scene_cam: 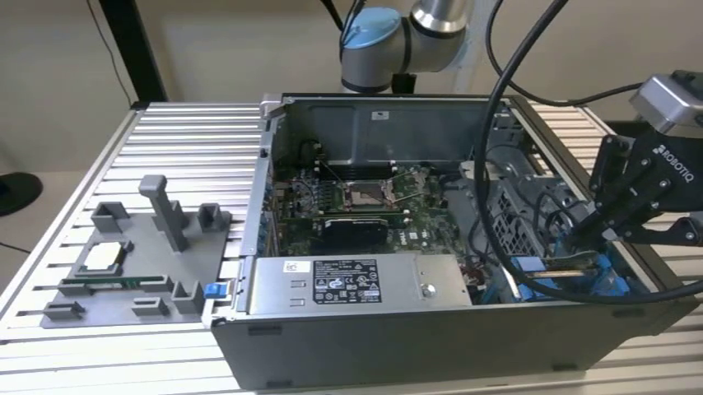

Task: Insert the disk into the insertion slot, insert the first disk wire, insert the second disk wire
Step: 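Insert the first disk wire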

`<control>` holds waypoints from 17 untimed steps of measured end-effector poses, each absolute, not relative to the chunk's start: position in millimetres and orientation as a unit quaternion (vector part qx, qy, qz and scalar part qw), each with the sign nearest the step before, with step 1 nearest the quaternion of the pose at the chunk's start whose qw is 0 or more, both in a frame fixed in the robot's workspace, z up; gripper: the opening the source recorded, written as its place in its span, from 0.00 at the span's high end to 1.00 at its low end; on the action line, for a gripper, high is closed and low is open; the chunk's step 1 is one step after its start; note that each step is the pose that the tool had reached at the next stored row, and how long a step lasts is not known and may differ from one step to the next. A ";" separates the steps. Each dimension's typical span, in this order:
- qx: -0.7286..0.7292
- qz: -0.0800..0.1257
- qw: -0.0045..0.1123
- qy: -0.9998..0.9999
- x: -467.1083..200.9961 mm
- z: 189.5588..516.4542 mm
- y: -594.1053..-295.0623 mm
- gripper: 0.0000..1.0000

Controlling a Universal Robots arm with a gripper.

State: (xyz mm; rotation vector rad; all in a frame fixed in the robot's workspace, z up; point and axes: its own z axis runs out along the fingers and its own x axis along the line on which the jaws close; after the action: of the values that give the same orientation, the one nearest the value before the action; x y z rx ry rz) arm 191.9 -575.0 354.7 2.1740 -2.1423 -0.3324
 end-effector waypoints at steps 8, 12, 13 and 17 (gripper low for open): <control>0.708 -0.108 0.036 -0.697 192.0 353.8 -575.0 1.00; 0.708 -0.107 0.034 -0.697 191.9 353.3 -575.0 1.00; 0.708 -0.105 0.033 -0.697 191.5 353.0 -574.9 1.00; 0.709 -0.096 0.024 -0.698 185.5 351.3 -575.0 1.00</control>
State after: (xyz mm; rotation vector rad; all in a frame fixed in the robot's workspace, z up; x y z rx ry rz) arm 185.5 -575.0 351.3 2.1950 -2.1595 -0.2961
